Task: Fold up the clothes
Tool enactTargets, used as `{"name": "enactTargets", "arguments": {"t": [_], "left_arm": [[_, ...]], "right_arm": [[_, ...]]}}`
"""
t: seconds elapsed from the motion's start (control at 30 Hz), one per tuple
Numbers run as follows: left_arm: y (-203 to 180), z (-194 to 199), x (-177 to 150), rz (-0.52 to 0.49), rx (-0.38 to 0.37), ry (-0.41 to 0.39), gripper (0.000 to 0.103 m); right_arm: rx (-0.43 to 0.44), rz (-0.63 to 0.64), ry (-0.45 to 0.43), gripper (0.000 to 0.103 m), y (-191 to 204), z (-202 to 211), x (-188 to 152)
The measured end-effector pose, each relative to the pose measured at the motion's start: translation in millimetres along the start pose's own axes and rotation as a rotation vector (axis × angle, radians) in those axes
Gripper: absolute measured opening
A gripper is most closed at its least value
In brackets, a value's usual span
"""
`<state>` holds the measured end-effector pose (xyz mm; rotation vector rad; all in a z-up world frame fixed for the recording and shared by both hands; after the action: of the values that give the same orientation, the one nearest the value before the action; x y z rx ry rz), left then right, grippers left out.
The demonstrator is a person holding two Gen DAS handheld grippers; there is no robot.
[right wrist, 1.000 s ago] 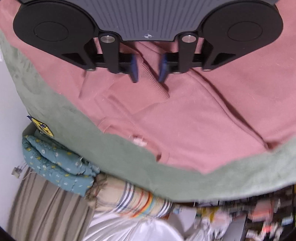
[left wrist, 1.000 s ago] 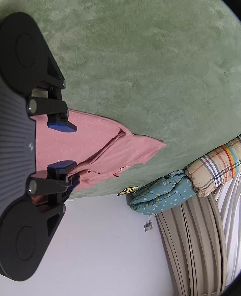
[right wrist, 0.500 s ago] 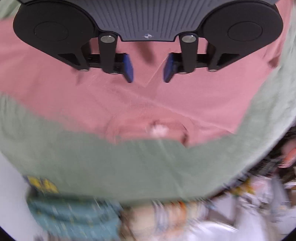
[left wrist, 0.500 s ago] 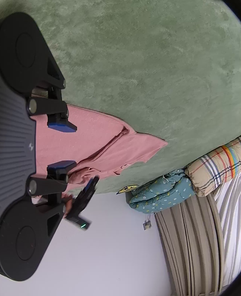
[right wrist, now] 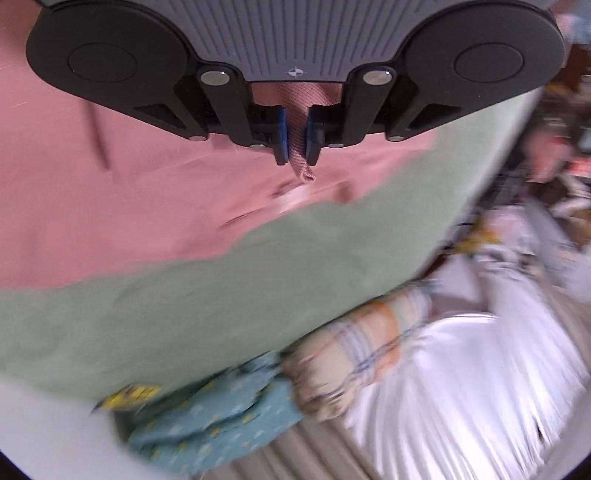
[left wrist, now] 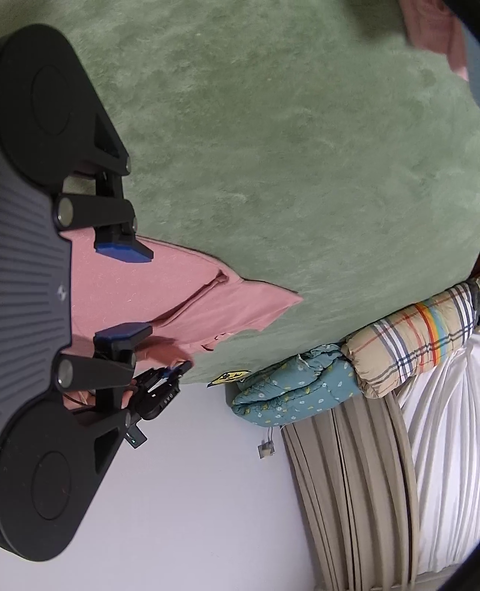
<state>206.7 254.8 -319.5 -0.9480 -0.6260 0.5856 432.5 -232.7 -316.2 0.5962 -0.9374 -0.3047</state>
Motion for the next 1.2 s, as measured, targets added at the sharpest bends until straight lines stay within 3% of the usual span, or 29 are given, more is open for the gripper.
{"name": "enactTargets", "arguments": {"t": [0.07,0.13,0.2,0.27,0.3,0.43,0.57,0.63,0.9,0.97,1.07,1.1,1.2], "left_arm": [[-0.7,-0.6,-1.7,-0.002,-0.004,0.005,0.034],[0.1,-0.2,-2.5,0.0,-0.005,0.004,0.034],[1.3,-0.1,-2.9,0.006,-0.004,0.002,0.034],[2.0,-1.2,-4.0,0.011,-0.005,0.004,0.034],[1.8,-2.5,-5.0,0.011,-0.003,0.005,0.034],[0.6,-5.2,-9.6,0.014,0.006,0.013,0.034],[-3.6,-3.4,-10.8,-0.001,0.023,0.013,0.034],[-4.8,0.9,-8.5,-0.003,0.029,0.005,0.034],[1.4,9.4,-3.5,0.019,0.026,-0.012,0.036],[1.2,6.9,-6.4,0.02,0.019,-0.004,0.036],[-2.1,3.4,-11.4,0.0,0.018,0.013,0.036],[-3.0,2.8,-12.3,-0.005,0.017,0.016,0.036],[-5.7,1.6,-13.7,-0.007,0.008,0.019,0.036]], "right_arm": [[0.019,-0.018,-0.044,0.042,-5.1,12.2,12.6],[0.002,-0.043,-0.15,0.044,-22.3,40.9,39.5],[-0.081,-0.014,-0.146,0.042,-36.2,49.4,51.3],[-0.198,0.074,-0.06,0.041,-56.4,53.4,59.5],[-0.211,0.097,-0.014,0.041,-62.4,51.7,57.8],[-0.199,0.126,0.12,0.041,-72.6,37.9,39.5],[-0.164,0.047,0.128,0.041,-76.6,25.1,27.0],[-0.161,0.008,0.14,0.005,-76.6,21.1,21.5],[-0.215,-0.162,0.066,0.004,-122.2,49.6,18.9],[-0.201,-0.219,0.036,0.007,-132.6,59.9,16.9],[-0.118,-0.317,0.029,0.031,-138.7,74.8,10.3],[-0.08,-0.32,0.053,0.035,-134.6,78.8,6.0],[-0.052,-0.301,0.142,0.036,-121.4,87.9,-8.8]]}}
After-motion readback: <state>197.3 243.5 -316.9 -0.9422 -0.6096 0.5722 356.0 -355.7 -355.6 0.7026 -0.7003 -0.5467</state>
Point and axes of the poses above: each gripper's, at about its wrist camera, not at the fingertips, and z roughly against the way its jaws point, y to its left, x to its top, the point moved 2 cm from there along -z, roughly the way its jaws point, and after that the axes turned 6 degrees about -y, right-handed, at the moved point
